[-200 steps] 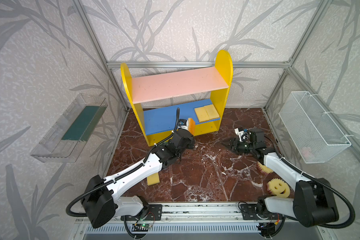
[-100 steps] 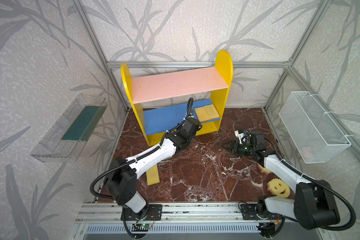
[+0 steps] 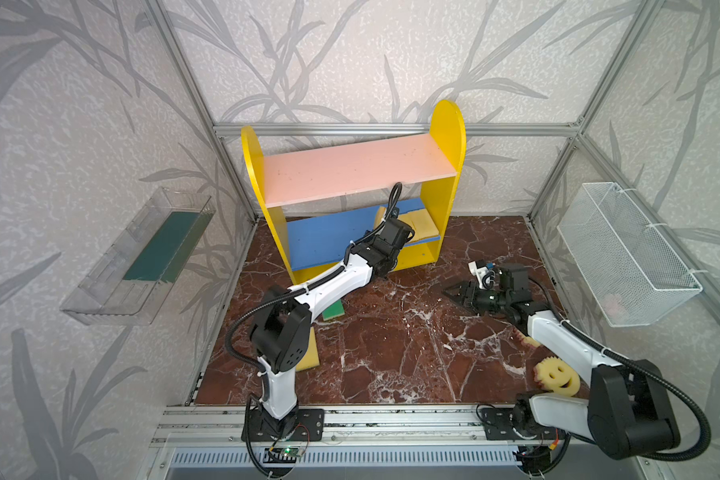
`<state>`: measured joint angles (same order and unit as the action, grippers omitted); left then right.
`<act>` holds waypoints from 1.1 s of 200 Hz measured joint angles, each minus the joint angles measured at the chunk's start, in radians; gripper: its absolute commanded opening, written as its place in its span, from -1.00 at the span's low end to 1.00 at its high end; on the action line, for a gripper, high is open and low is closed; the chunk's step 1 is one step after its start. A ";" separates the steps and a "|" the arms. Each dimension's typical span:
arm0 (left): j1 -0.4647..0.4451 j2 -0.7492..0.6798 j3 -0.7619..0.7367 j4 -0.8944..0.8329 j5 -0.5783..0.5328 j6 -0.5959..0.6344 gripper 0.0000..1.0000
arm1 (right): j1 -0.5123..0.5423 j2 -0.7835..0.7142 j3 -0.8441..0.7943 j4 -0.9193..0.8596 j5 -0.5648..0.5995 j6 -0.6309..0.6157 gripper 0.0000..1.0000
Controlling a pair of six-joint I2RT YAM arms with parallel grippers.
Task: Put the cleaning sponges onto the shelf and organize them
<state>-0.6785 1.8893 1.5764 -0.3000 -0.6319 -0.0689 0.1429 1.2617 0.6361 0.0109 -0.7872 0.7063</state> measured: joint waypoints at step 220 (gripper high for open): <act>-0.027 -0.257 -0.199 -0.032 0.236 -0.156 0.39 | 0.172 -0.026 0.154 -0.132 0.135 -0.111 0.34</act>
<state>-0.7052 1.6318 1.3773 -0.3325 -0.3958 -0.2253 0.3149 1.2354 0.7906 -0.1211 -0.6525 0.5953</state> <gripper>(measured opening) 0.694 0.658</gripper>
